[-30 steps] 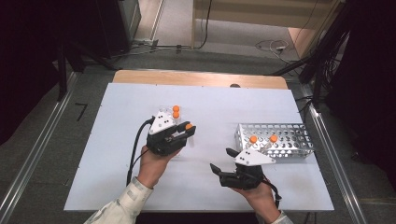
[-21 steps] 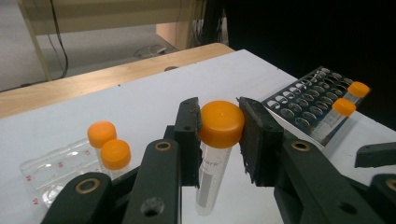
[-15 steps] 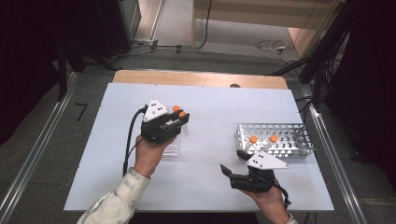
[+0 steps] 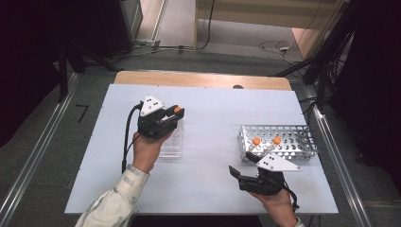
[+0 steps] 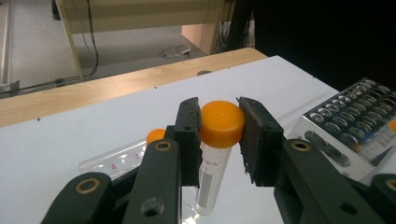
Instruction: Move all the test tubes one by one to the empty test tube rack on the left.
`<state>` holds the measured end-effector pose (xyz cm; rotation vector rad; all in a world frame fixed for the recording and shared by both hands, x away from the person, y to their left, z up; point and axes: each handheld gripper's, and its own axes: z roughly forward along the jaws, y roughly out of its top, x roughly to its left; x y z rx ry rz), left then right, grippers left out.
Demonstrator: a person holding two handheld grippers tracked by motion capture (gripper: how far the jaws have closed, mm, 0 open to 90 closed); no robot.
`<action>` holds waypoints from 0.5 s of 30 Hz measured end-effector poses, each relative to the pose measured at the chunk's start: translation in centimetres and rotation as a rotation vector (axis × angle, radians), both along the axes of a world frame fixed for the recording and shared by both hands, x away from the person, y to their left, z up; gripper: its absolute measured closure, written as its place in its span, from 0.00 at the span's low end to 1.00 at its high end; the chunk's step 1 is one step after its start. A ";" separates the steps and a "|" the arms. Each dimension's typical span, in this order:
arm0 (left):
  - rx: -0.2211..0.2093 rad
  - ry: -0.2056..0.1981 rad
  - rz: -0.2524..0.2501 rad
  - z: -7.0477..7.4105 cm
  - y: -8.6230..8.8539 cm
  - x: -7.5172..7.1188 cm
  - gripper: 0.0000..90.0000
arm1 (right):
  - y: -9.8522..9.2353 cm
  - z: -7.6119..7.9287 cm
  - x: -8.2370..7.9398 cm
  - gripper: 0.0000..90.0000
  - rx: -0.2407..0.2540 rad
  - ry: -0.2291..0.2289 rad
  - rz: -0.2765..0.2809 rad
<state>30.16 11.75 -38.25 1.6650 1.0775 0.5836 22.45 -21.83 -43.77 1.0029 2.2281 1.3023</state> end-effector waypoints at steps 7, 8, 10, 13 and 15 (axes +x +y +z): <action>0.009 -0.005 0.020 0.0 0.5 0.1 0.78 | -0.2 -0.1 0.1 0.21 0.000 0.006 -0.013; 0.009 -0.005 0.025 0.0 0.5 0.1 0.78 | -0.2 -0.1 0.1 0.21 0.000 0.007 -0.013; 0.012 -0.004 0.028 0.0 0.7 0.1 0.78 | -0.2 -0.2 0.1 0.21 -0.001 0.006 -0.012; 0.012 -0.005 0.037 0.0 0.9 0.1 0.78 | -0.1 -0.2 0.1 0.21 -0.004 0.006 -0.009; 0.014 -0.006 0.038 0.0 1.0 0.2 0.78 | -0.1 -0.2 0.1 0.21 -0.003 0.005 -0.012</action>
